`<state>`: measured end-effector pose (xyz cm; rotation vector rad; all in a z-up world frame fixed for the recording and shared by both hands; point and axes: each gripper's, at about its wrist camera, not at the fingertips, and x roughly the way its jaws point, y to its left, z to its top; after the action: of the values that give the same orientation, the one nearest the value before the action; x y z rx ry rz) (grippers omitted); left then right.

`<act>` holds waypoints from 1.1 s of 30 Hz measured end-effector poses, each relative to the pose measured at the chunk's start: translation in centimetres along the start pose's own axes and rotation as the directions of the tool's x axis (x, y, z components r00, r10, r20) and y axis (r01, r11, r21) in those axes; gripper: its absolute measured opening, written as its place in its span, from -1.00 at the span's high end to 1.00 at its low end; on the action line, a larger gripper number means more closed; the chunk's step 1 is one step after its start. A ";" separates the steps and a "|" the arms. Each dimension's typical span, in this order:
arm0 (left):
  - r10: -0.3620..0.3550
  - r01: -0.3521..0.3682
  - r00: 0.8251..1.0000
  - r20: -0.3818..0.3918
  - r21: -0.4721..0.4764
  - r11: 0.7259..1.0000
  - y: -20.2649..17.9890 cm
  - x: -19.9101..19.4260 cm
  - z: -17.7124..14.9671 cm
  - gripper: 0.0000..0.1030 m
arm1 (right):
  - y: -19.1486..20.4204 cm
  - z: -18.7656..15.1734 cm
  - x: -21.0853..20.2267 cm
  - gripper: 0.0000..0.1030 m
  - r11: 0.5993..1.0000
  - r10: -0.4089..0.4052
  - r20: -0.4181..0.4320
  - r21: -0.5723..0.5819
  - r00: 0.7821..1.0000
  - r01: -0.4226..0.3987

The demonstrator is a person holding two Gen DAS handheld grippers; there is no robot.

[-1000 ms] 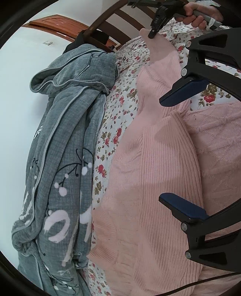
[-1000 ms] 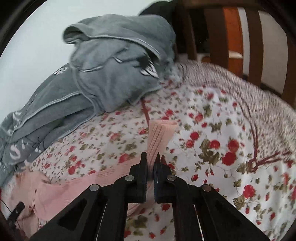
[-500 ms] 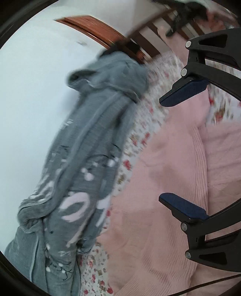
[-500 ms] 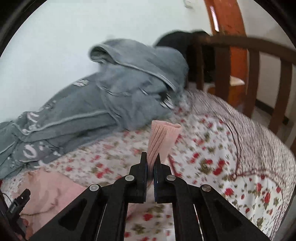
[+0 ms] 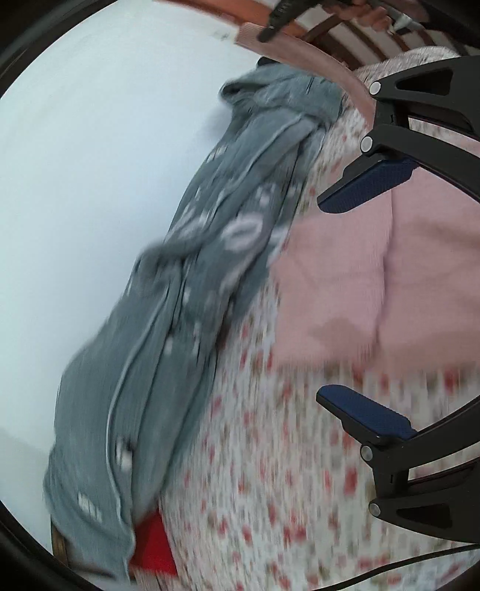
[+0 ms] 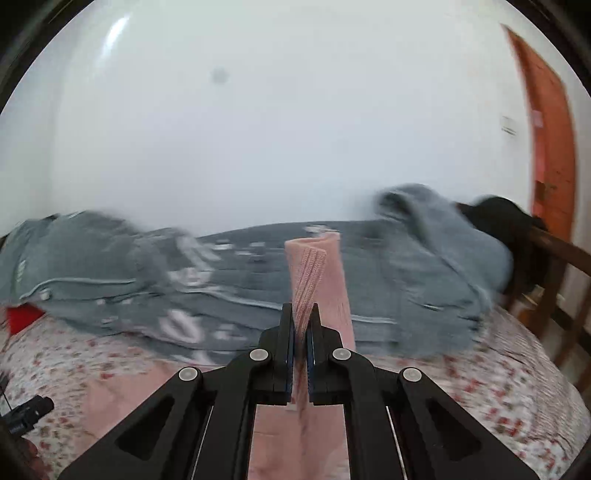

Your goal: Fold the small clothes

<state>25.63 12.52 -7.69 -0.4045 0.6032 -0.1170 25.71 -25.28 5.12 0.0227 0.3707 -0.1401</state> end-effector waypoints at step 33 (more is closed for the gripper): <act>-0.032 0.035 0.967 -0.253 0.007 0.999 5.9 5.8 -0.9 -0.81 | 9.1 -14.2 6.8 -0.32 0.968 0.237 -0.388 0.020 0.891 -0.249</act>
<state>29.84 16.27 -13.82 -0.3919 0.8472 -0.2063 28.10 -16.47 -10.63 0.0674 0.7634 0.1230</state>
